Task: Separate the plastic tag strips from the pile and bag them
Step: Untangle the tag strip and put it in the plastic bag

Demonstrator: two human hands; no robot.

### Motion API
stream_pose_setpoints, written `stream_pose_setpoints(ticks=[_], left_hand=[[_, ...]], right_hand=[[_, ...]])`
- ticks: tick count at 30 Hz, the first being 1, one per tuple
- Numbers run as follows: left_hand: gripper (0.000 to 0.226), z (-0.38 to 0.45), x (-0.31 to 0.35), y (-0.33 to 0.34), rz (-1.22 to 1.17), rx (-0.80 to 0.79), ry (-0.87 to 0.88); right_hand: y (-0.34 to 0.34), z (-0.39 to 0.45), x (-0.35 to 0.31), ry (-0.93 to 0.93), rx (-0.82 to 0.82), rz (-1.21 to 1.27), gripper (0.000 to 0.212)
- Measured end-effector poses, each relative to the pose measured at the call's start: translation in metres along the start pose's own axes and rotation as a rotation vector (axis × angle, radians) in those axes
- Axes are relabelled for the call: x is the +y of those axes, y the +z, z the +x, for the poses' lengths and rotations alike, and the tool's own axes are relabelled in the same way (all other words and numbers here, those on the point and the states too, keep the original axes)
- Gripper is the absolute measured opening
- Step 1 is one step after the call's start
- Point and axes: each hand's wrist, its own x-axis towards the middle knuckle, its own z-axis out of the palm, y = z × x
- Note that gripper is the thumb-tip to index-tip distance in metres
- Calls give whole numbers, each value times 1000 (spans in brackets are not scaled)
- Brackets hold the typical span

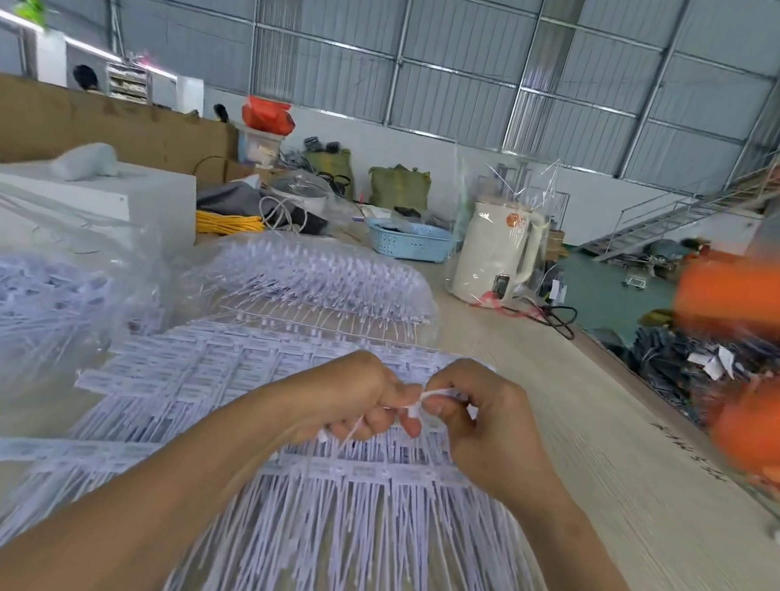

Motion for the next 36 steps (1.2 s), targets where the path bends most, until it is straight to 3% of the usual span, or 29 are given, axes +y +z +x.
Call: stream_pose_setpoints(ticks=[3,6,9,12,14,17,20,24,27,29,36], left_hand=[[34,-3,2,-2,10,-50,-9],[31,-8,1,-7,64,-68,16],[26,-6,-3,-6,180,37,63],[21,-4,-4,2,280,9,66],[21,-4,-4,4,374,-29,91],[17,-4,-2,5,489,-18,135],[35,-6,-5,5,452,27,190],[43,-7,-6,0,433,134,208],[38,-8,-10,-8,417,96,122],[33,-11,-14,-10,332,73,147],[36,-16,-29,-6,529,259,239]], right_hand=[[0,-1,8,25,23,-94,15],[-18,-1,21,274,54,-113,12],[-25,0,18,607,13,395,20],[-31,3,8,751,-25,813,20],[-36,5,2,768,-42,923,20],[-25,5,-8,737,-149,809,14],[-8,1,-17,726,-227,751,9],[-2,1,-22,658,-103,700,11],[-2,4,-21,626,-18,747,9],[-1,3,-20,627,-59,750,11],[5,-1,-20,625,-236,624,19]])
